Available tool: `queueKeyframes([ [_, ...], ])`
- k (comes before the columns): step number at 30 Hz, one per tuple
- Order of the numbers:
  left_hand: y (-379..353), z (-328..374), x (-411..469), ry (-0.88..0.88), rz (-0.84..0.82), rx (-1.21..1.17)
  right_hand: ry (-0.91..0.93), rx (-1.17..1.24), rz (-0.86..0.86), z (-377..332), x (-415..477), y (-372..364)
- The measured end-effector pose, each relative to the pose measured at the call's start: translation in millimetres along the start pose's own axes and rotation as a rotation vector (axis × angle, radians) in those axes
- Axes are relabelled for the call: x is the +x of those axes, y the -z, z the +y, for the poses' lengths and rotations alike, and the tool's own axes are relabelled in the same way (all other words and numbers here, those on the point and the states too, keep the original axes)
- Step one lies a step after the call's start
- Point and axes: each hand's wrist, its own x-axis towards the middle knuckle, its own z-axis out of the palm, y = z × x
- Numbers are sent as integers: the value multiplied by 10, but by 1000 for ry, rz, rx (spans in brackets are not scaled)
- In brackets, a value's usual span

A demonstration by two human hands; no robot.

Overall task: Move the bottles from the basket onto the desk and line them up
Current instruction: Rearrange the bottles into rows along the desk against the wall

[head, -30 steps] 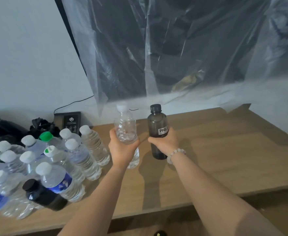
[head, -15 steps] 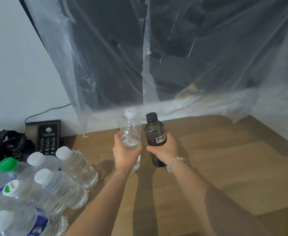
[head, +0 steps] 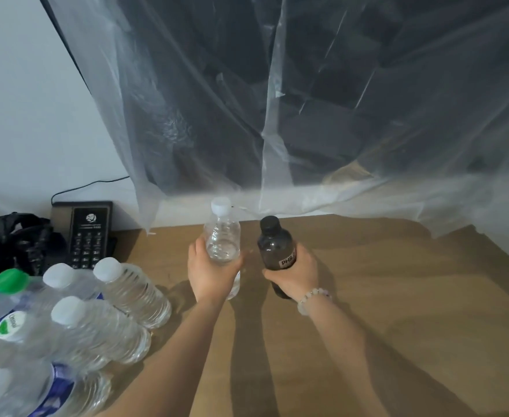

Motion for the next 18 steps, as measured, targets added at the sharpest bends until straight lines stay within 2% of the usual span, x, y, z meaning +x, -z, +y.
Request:
queueKeyframes([
  [9, -115, 43, 160, 97, 24, 42, 69, -102, -99, 26, 216, -35],
  [18, -164, -14, 288, 163, -5, 121, 131, -96, -151, 31, 313, -84],
])
